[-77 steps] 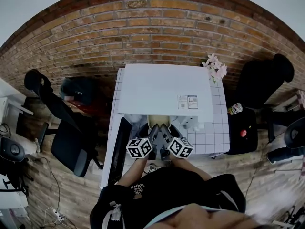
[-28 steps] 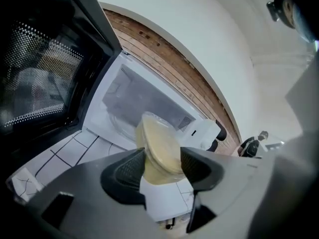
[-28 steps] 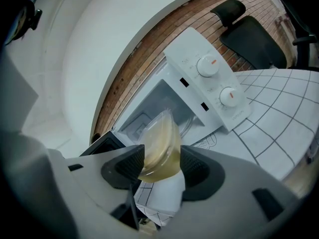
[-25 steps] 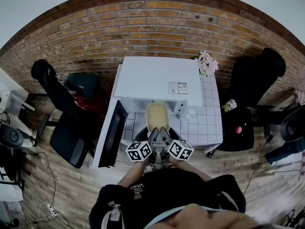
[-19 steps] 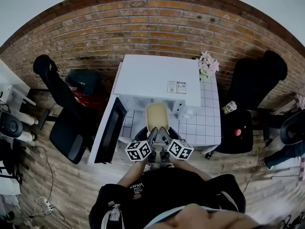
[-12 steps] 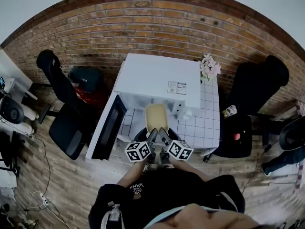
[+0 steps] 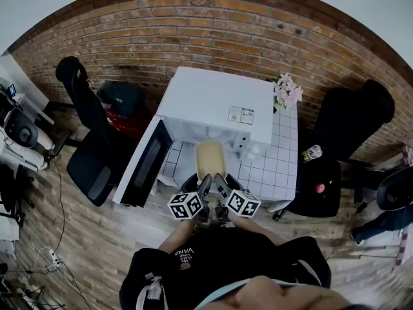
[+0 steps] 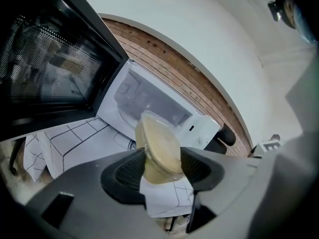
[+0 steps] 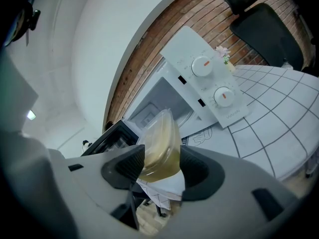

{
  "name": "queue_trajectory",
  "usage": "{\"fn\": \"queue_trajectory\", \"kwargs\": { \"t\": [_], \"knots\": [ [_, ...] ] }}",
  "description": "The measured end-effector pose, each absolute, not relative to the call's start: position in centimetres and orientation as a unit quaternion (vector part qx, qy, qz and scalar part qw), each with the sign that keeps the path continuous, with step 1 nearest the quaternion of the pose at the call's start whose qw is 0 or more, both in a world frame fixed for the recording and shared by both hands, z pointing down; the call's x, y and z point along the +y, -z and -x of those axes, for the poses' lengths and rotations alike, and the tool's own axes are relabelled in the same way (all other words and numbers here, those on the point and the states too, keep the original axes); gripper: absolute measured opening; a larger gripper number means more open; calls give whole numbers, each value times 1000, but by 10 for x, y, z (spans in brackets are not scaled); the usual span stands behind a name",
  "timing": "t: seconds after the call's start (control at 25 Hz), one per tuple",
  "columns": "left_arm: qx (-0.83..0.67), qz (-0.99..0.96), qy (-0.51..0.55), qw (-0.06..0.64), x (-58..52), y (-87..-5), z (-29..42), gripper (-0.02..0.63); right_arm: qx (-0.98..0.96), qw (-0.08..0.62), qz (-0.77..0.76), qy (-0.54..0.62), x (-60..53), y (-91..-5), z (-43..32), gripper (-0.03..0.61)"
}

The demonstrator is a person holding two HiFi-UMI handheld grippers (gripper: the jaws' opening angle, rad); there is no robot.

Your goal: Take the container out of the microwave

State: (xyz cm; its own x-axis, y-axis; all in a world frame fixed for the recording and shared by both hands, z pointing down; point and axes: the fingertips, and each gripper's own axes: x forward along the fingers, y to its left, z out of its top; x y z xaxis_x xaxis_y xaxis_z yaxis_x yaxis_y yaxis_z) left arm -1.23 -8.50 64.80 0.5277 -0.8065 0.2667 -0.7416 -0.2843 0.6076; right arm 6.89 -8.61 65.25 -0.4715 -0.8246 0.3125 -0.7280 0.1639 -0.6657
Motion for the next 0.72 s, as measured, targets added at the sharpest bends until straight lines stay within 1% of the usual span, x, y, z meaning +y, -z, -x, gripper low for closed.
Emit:
{"fn": "queue_trajectory", "kwargs": {
  "t": [0.72],
  "knots": [
    [-508,-781,50,360,-47,-655,10,231,775,38,481,407,-54,-662,-70,215]
  ]
}}
